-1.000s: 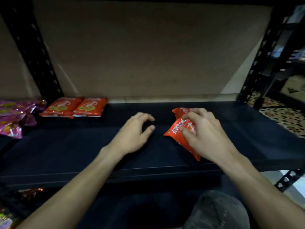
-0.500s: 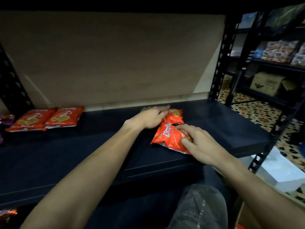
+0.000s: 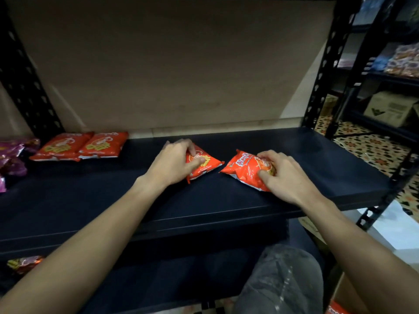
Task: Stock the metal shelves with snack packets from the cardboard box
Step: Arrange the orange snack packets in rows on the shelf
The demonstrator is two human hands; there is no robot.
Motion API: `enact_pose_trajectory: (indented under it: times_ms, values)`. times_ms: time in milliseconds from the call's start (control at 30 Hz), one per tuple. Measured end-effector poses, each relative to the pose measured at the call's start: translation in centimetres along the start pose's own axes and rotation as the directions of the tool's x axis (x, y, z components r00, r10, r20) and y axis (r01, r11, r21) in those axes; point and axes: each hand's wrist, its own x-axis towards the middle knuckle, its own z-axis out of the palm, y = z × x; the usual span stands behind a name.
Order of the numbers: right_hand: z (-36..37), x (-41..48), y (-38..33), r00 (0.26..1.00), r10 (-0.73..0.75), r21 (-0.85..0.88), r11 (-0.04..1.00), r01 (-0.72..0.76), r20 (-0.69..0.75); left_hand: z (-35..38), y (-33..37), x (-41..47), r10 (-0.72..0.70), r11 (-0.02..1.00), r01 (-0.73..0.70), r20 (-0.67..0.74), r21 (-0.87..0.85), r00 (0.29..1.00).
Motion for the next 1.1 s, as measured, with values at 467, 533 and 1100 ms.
enact_pose_trajectory:
  times_ms: [467, 533, 1100]
  values:
    - [4.3, 2.1, -6.0, 0.997, 0.002, 0.020, 1.000, 0.000, -0.077, -2.1, -6.3, -3.9, 0.062, 0.961, -0.018, -0.152, 0.275, 0.986]
    - [4.8, 2.4, -6.6, 0.997, -0.056, -0.042, 0.998, 0.054, -0.051, -2.6, -7.1, -3.4, 0.092, 0.949, -0.042, -0.149, 0.314, 0.985]
    - [9.4, 6.6, -10.2, 0.985, -0.171, -0.186, 0.969, 0.162, -0.033, -1.4, -10.7, -1.5, -0.021, 0.962, 0.078, -0.216, 0.261, 0.976]
